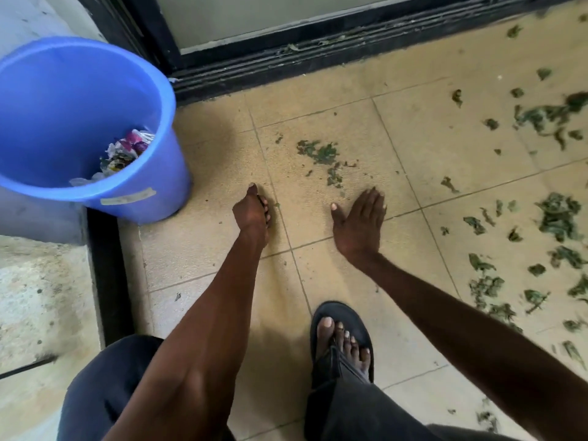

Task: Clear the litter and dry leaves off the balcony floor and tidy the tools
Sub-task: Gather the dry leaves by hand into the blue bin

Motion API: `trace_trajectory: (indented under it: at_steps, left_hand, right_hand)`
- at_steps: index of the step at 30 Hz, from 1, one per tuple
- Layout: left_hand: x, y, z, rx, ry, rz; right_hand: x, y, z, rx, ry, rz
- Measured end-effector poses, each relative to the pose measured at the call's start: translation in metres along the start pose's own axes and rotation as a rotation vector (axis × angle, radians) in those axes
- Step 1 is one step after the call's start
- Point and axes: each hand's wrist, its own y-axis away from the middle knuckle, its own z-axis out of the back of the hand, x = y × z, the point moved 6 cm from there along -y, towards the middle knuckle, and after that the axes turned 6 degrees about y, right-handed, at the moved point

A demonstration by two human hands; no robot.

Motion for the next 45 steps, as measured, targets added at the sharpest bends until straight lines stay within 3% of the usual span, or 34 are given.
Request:
trace_trajectory:
  at_steps: [2, 5, 7, 10, 13, 21, 24, 27, 30, 35, 37, 41, 45]
  left_hand:
    - [-0.005, -0.002, -0.006, -0.011, -0.06, -0.038]
    - [-0.013, -0.007, -0.015, 0.011, -0.1, -0.084]
    - [-0.02, -0.011, -0.02, 0.04, -0.134, -0.102]
    - [-0.026, -0.018, -0.028, 0.08, -0.206, -0.111]
    - [-0.027, -0.021, -0.032, 0.103, -0.261, -0.093]
    - [-0.025, -0.031, -0.032, 0.135, -0.233, 0.0]
    - [-0.024, -0.034, -0.033, 0.107, -0.254, 0.008]
    - [-0.025, -0.037, -0.034, 0.102, -0.249, 0.032]
    - [-0.025, -0.041, -0.036, 0.09, -0.268, 0.057]
    - [-0.023, -0.049, -0.038, 0.096, -0.285, 0.088]
    - [-0.023, -0.049, -0.038, 0.088, -0.304, 0.089]
    - [-0.023, -0.049, -0.039, 0.081, -0.303, 0.076]
    - [-0.023, -0.048, -0.039, 0.089, -0.309, 0.087]
  right_hand:
    - [0.011, 0.0, -0.013, 0.082, -0.034, -0.084]
    - [0.048, -0.023, -0.014, 0.102, -0.042, 0.068]
    - [0.061, -0.038, -0.003, 0.022, -0.13, 0.13]
    - [0.047, -0.062, 0.009, -0.092, -0.289, -0.082]
    - [0.044, -0.089, 0.007, -0.035, -0.371, -0.183]
    - [0.088, -0.109, 0.007, 0.018, -0.274, 0.413]
    - [0.079, -0.146, 0.026, -0.031, -0.3, 0.322]
    - [0.07, -0.197, 0.039, 0.119, -0.279, 0.237]
    - [0.078, -0.205, 0.037, 0.223, -0.117, 0.394]
    - [0.107, -0.143, 0.014, 0.3, -0.009, 0.793]
    - [0.121, -0.137, 0.016, 0.32, -0.073, 0.832]
    - [0.149, -0.159, 0.022, 0.302, -0.102, 0.727]
    - [0.155, -0.139, 0.009, 0.288, 0.084, 0.943]
